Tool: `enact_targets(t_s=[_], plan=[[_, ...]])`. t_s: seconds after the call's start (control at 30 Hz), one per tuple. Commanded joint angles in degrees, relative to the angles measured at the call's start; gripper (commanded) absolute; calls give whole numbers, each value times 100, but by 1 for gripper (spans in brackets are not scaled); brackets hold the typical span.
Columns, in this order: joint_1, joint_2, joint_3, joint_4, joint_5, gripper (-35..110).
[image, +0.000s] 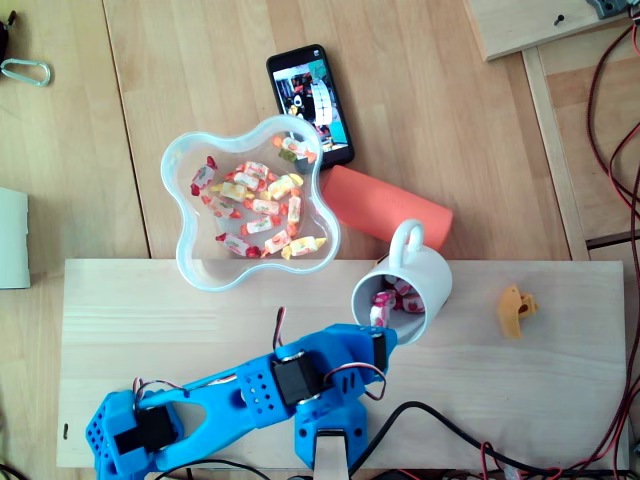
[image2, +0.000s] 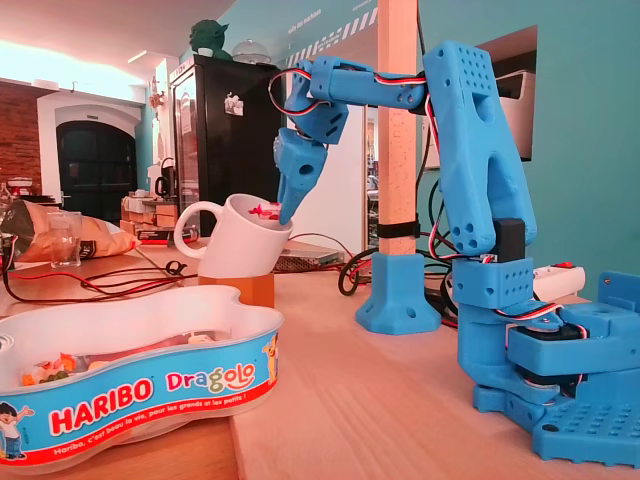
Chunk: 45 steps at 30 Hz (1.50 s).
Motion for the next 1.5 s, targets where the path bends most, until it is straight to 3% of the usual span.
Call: enact_targets(t_s=[0.0, 0.93, 1.47], plan=[[114, 237, -281, 9, 53, -3], [105, 211, -272, -9, 97, -3], [105, 220, -229, -9, 0, 6]])
